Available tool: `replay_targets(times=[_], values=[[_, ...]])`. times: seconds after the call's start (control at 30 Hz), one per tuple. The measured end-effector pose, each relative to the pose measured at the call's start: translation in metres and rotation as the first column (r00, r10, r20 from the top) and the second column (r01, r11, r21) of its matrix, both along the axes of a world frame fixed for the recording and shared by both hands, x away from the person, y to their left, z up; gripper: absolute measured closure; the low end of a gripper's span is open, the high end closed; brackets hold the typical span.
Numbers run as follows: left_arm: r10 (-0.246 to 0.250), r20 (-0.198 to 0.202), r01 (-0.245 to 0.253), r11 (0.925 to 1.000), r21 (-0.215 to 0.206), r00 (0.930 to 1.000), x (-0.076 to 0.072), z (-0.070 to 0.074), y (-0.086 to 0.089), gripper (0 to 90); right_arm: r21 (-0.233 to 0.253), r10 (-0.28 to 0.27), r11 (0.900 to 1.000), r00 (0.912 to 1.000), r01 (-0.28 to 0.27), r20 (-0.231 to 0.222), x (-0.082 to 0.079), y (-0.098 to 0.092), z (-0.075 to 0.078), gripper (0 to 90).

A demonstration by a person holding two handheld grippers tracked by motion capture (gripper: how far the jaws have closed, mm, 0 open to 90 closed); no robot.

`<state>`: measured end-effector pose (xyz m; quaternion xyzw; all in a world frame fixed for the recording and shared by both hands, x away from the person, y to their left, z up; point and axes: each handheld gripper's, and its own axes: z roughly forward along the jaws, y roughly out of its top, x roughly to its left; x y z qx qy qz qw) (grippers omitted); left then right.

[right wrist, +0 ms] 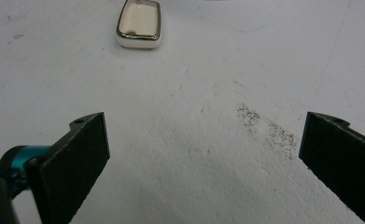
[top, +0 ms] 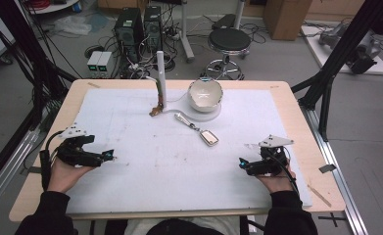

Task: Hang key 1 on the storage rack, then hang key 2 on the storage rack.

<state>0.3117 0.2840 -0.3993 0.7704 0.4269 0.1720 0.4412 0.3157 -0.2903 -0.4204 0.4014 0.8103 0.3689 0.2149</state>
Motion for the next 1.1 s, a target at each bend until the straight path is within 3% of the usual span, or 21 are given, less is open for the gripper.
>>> replay_targets(times=[0.33, 0.6, 0.83, 0.93, 1.1], values=[[-0.013, -0.026, 0.013, 0.9999, 0.004, 0.9996, -0.022, -0.020, 0.007, 1.7, -0.007, -0.002, 1.000, 1.0000, 0.002, -0.002, 0.000, 0.001, 0.000, 0.6], [0.010, 0.001, -0.010, 0.9997, -0.022, 1.0000, -0.029, -0.022, 0.016, 1.7, -0.012, 0.002, 1.000, 0.9999, -0.002, -0.013, 0.000, 0.002, -0.002, 0.6], [0.009, 0.003, -0.009, 0.9999, -0.009, 1.0000, -0.035, -0.029, 0.023, 1.7, 0.008, 0.008, 1.000, 0.9993, -0.008, -0.037, 0.003, 0.001, -0.002, 0.6], [0.007, 0.018, -0.007, 0.9999, -0.011, 0.9998, -0.037, -0.030, 0.023, 1.7, -0.005, 0.006, 1.000, 0.9998, -0.006, -0.021, 0.003, 0.002, -0.001, 0.6], [0.000, 0.024, 0.001, 0.9999, -0.014, 0.9997, -0.039, -0.030, 0.023, 1.7, 0.024, 0.013, 1.000, 0.9996, -0.013, -0.024, 0.007, 0.005, 0.006, 0.6]])
